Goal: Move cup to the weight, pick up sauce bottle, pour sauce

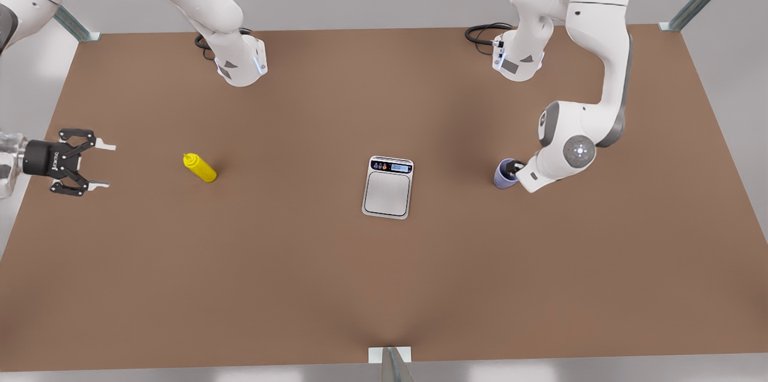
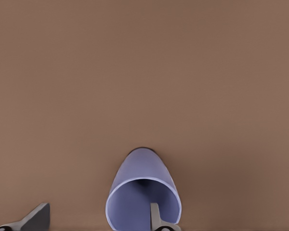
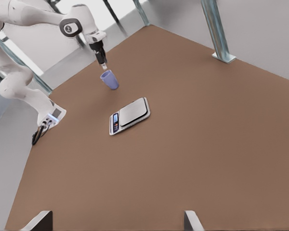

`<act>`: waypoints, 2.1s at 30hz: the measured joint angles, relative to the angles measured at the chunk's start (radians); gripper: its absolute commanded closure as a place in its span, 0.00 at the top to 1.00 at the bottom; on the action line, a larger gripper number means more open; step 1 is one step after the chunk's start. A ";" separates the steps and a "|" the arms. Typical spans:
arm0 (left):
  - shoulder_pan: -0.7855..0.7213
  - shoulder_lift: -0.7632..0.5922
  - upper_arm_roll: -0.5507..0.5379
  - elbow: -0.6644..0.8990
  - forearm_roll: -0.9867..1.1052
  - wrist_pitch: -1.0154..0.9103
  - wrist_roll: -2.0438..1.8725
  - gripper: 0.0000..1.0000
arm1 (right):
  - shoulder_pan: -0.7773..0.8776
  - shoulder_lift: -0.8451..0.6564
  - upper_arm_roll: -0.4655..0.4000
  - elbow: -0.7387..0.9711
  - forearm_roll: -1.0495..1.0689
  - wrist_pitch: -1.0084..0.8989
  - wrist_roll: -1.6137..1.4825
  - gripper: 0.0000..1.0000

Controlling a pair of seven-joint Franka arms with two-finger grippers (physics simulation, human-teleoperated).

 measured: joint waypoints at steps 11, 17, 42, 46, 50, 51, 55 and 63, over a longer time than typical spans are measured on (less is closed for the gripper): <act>-0.002 0.016 -0.002 -0.037 0.002 0.010 0.000 1.00 | -0.110 0.071 0.002 -0.210 0.105 0.103 -0.503 1.00; -0.001 0.047 -0.002 -0.037 0.002 0.024 0.000 1.00 | -0.134 0.175 0.002 -0.212 0.111 0.045 -0.752 1.00; -0.002 0.095 -0.024 -0.024 0.032 0.038 -0.031 0.21 | -0.174 0.329 0.000 -0.254 0.066 0.017 -0.894 1.00; -0.001 0.054 -0.062 0.015 0.092 0.020 -0.140 0.21 | -0.160 0.323 0.010 -0.303 0.076 0.059 -0.894 1.00; -0.001 0.063 -0.230 0.129 0.101 -0.024 -0.441 0.21 | -0.170 0.320 0.039 -0.340 0.076 0.100 -0.905 1.00; -0.001 0.080 -0.279 0.162 0.083 -0.024 -0.538 0.21 | -0.175 0.320 0.049 -0.342 0.076 0.100 -0.905 1.00; -0.001 0.160 -0.409 0.263 0.027 -0.018 -0.808 0.21 | -0.175 0.320 0.051 -0.359 0.076 0.107 -0.906 1.00; -0.025 0.306 -0.489 0.484 -0.021 -0.010 -0.994 0.21 | -0.164 0.317 0.060 -0.362 0.077 0.132 -0.906 1.00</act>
